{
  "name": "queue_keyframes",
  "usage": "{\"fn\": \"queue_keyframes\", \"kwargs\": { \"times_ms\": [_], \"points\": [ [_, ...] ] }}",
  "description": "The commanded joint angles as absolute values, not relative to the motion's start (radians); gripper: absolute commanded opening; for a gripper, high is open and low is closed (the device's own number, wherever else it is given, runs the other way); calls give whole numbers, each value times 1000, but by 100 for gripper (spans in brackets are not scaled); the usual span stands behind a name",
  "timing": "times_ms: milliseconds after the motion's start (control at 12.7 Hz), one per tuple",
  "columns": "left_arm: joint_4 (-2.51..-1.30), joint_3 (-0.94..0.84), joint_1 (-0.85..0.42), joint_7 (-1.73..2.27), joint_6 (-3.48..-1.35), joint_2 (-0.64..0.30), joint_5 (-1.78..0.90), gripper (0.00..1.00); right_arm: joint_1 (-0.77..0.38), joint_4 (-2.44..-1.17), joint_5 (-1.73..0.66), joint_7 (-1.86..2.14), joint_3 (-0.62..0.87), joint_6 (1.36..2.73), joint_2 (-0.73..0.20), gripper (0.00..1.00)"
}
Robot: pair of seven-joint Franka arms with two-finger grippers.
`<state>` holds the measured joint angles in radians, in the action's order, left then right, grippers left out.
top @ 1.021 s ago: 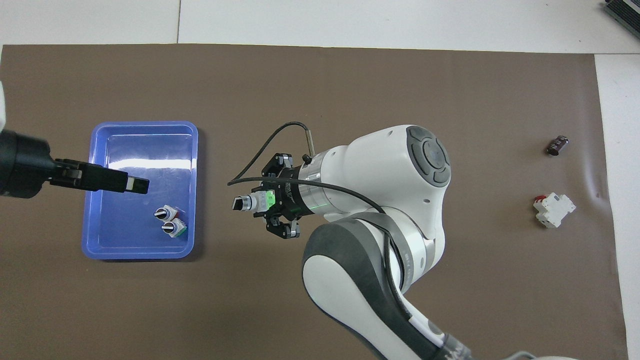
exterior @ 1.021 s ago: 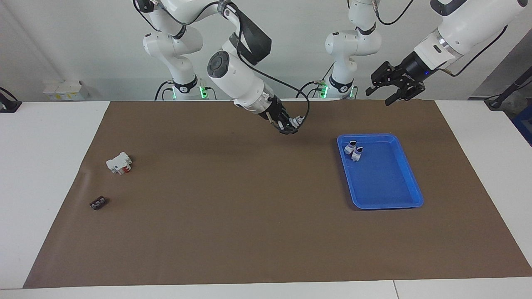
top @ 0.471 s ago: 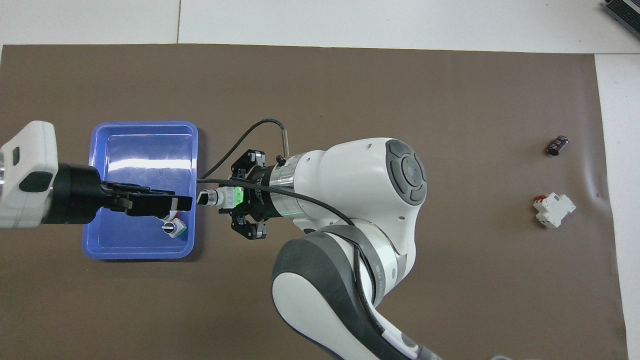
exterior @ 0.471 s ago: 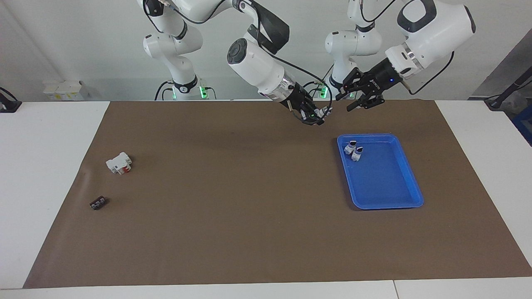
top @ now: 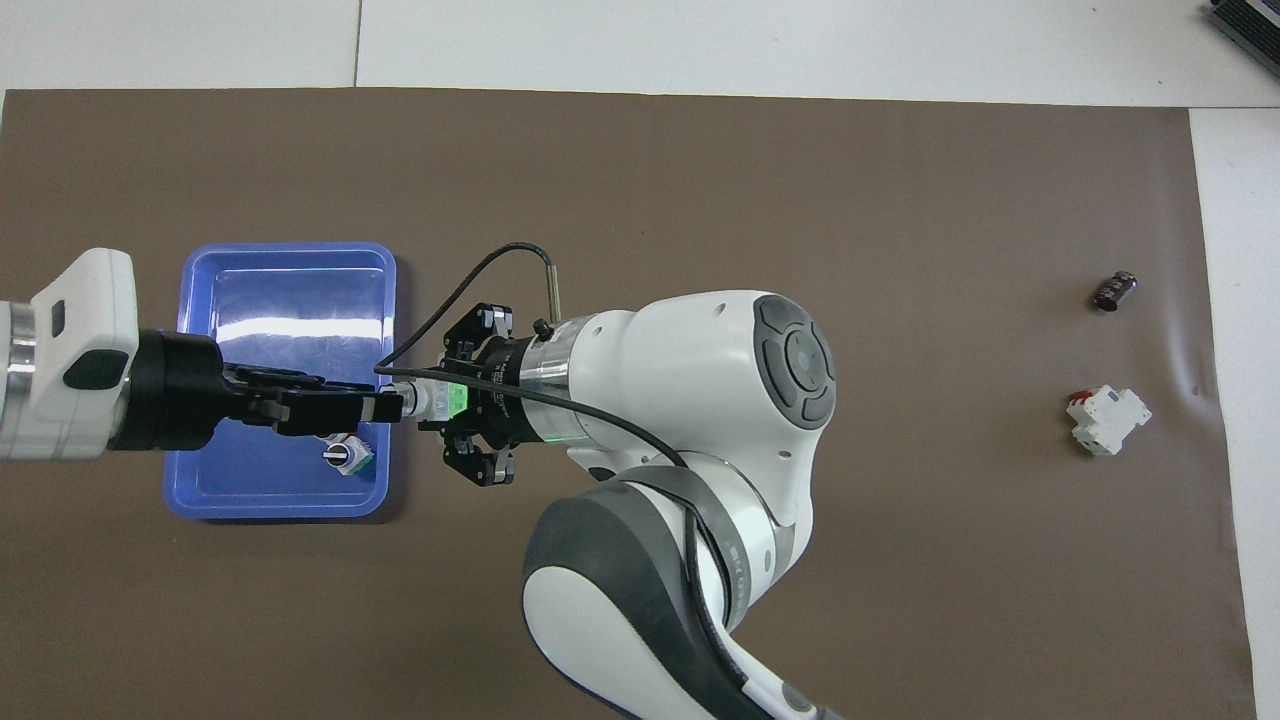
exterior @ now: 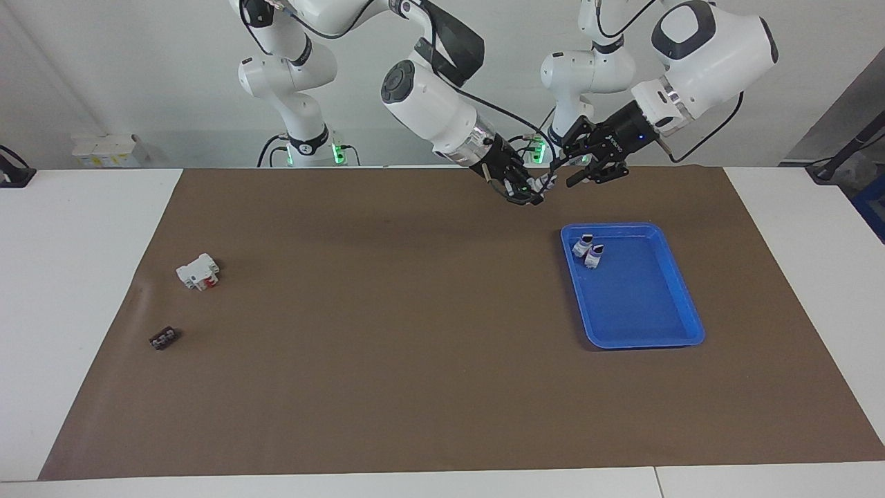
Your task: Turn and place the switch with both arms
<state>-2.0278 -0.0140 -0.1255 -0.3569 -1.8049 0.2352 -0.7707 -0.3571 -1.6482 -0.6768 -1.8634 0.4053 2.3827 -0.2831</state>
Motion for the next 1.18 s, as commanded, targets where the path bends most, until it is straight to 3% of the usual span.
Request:
{"fn": "queue_keyframes", "kwargs": {
  "times_ms": [0, 236, 471, 550, 1099],
  "points": [
    [-2060, -5, -141, -374, -1829, 265, -788, 47, -360, -1626, -693, -1882, 408, 2401, -301, 0],
    [-2057, -3, -140, -376, -1833, 264, -788, 35, -360, -1626, -695, -1882, 408, 2402, -301, 0],
    [-2059, -5, -141, -376, -1832, 265, -788, 4, -360, -1626, -692, -1887, 408, 2402, -301, 0],
    [-2059, -5, -140, -374, -1830, 265, -788, 0, -360, -1626, -692, -1887, 408, 2401, -301, 0],
    [-2043, -8, -141, -52, -1816, 262, -790, 0, -360, -1624, -692, -1891, 408, 2402, -298, 0]
  ]
}}
